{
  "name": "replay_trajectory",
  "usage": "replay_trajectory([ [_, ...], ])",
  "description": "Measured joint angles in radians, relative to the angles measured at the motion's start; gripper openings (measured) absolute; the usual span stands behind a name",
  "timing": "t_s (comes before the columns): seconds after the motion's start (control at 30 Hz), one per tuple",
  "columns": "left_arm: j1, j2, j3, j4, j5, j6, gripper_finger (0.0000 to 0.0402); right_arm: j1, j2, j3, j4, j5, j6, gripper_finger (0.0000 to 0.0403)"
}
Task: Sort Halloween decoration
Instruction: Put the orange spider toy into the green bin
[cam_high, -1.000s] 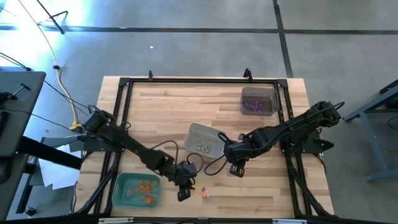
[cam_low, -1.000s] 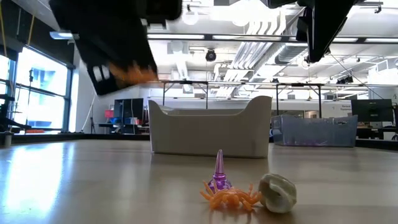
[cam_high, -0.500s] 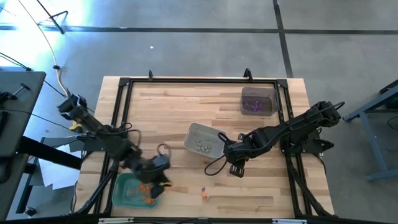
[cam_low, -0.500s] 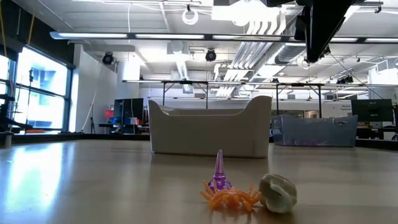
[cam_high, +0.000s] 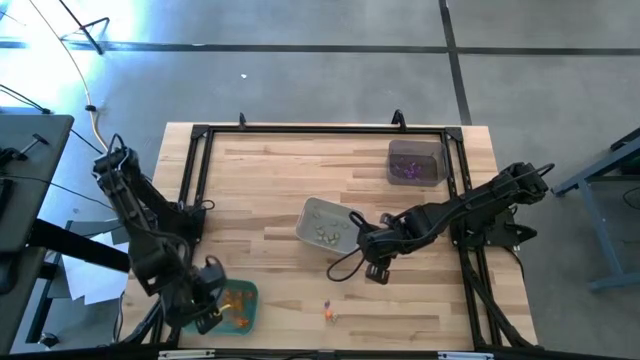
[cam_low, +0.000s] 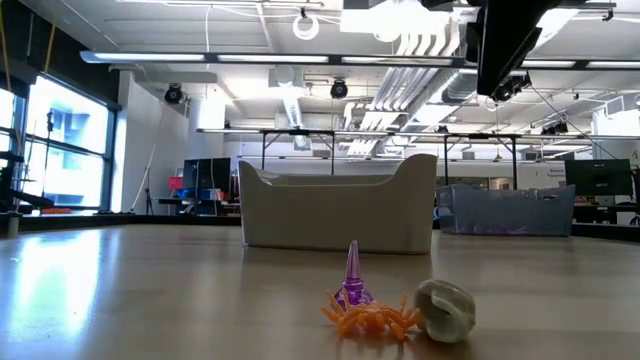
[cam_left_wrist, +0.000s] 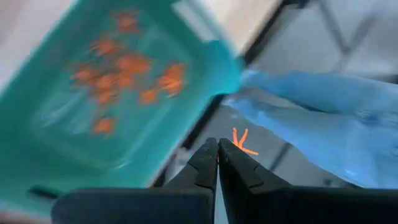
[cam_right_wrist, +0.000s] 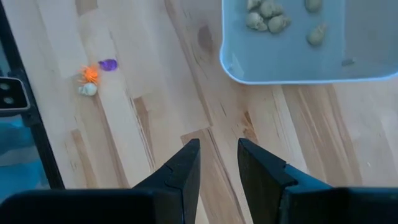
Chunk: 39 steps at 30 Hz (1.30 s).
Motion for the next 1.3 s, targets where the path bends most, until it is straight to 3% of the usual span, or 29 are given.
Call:
replay_trajectory([
  [0.2,-0.036,0.041,-0.004,-0.138,-0.008,-0.087,0.0000,-0.002,0.000,0.000,0.040,0.000,0.000,0.0100],
  [0.53,-0.035,0.122,-0.064,-0.142,-0.007,-0.065,0.0000,-0.002,0.000,0.000,0.078,0.012,0.043,0.0100],
  [0.97,-0.033,0.219,-0.188,0.032,-0.002,-0.081,0.0000,-0.002,0.000,0.000,0.103,0.050,0.064,0.0100],
  [1.3,-0.033,0.239,-0.190,0.091,-0.002,-0.065,0.0000,-0.002,0.000,0.000,0.111,0.050,0.064,0.0100],
])
